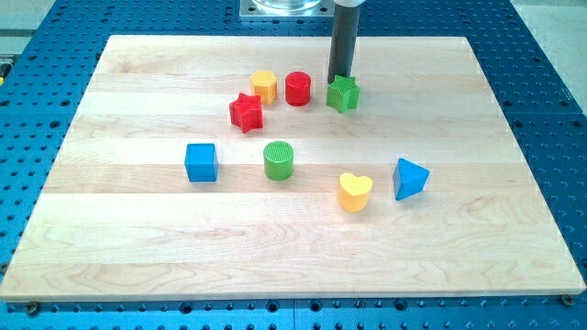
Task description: Slide the red circle slightly downwards
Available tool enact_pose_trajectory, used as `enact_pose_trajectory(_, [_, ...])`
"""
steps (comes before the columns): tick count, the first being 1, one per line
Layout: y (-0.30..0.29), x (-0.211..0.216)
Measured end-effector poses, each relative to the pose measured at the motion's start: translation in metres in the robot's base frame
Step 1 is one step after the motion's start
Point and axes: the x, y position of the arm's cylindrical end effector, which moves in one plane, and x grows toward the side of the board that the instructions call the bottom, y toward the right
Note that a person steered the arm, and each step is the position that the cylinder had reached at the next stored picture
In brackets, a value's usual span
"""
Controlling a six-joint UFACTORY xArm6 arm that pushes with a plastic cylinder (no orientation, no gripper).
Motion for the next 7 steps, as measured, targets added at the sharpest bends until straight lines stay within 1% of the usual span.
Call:
enact_pose_trajectory(2, [-0.011, 0.004])
enact_pose_trajectory(4, [-0.038, -0.004])
enact_pose_trajectory(7, [-0.049, -0.004])
